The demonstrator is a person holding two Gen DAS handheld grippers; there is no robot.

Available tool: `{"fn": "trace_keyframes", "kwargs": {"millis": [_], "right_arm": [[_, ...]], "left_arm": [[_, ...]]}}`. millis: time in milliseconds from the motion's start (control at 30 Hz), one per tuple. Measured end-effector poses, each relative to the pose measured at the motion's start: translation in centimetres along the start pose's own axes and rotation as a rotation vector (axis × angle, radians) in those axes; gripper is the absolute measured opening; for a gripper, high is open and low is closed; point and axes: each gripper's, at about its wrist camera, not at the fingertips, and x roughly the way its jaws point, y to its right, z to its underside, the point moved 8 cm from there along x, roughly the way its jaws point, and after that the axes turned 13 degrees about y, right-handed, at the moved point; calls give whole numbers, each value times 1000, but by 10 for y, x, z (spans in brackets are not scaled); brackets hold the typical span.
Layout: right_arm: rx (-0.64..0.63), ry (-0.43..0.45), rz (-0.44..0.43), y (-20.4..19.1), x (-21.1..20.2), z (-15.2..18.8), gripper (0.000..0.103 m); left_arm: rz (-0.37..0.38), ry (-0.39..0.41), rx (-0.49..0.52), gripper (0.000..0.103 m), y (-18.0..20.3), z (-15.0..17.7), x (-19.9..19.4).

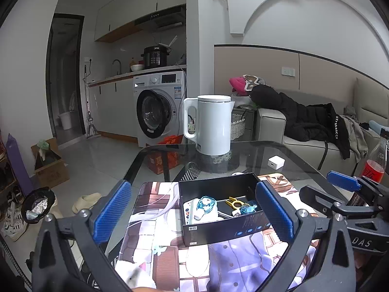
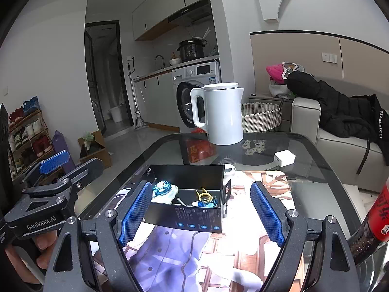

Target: Organize rigid objects

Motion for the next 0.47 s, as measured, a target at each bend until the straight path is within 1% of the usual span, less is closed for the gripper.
{"fn": "trace_keyframes", "kwargs": {"millis": [100,300,467], "right_arm": [[0,0,-1,0,0,0,85],[-2,0,-4,0,0,1,85],[1,-14,-10,0,1,3,85]], "left_arm": [[10,-4,-10,103,0,1,0],[14,-12,2,103,1,3,0],[5,0,20,103,4,1,-1]]}}
